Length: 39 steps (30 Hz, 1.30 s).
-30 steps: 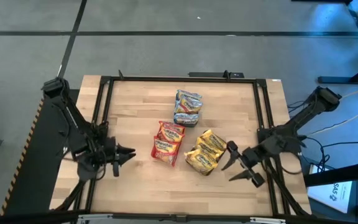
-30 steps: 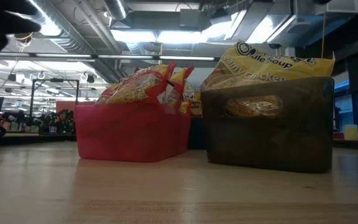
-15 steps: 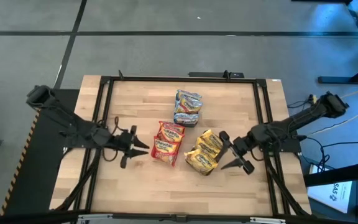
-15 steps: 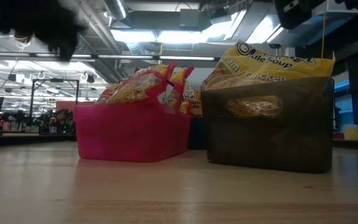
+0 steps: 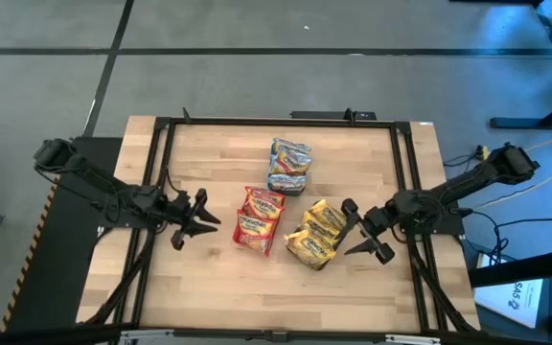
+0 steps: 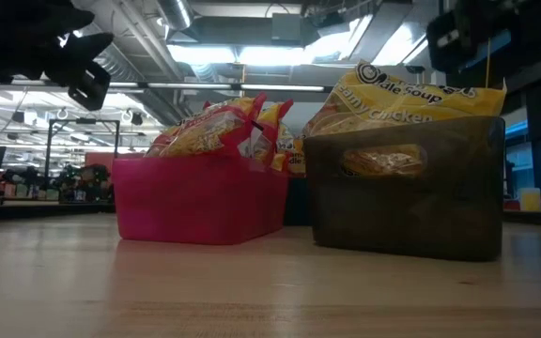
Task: Sort Maruchan noodles
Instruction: Return to Home Position
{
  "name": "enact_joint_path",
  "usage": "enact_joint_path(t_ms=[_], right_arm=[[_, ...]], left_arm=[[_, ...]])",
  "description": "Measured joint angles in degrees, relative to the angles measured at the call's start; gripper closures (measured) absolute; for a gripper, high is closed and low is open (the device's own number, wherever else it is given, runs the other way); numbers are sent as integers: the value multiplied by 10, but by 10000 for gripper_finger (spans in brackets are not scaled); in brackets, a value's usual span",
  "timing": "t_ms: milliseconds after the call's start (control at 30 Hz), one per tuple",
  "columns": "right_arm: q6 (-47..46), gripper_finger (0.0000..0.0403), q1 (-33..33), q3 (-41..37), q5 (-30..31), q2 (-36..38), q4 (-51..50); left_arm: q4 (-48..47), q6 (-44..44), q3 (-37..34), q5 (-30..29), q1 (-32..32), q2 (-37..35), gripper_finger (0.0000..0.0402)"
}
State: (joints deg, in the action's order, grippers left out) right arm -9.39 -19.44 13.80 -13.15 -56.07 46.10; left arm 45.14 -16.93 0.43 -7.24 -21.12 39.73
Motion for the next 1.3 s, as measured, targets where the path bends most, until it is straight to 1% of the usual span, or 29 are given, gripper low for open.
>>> enact_joint_path(t_ms=[67,200,333,433,600,833,967,1167,1300], right_arm=[[-1,198,0,-31,4,0,48],[-7,198,1,-78,6,0,132],[-12,198,21,-105,-12,0,177],[-22,198,54,-112,-47,0,181],[-40,198,130,-122,-126,0,182],[-69,198,242,-133,-233,0,178],[-70,198,300,-133,-291,0,176],[-104,198,372,-133,-354,0,168],[-112,198,387,-133,-359,0,168]], left_arm=[[-4,4,0,4,7,-4,299],[-9,4,0,31,31,-9,299],[-10,-17,0,78,70,-9,299],[-10,-30,0,121,102,-9,299],[-10,-34,0,167,150,-9,299],[-12,-35,0,225,211,-9,299],[-43,-35,0,248,247,-8,299],[-42,-22,0,307,300,-9,299],[-49,1,0,343,327,-9,299]])
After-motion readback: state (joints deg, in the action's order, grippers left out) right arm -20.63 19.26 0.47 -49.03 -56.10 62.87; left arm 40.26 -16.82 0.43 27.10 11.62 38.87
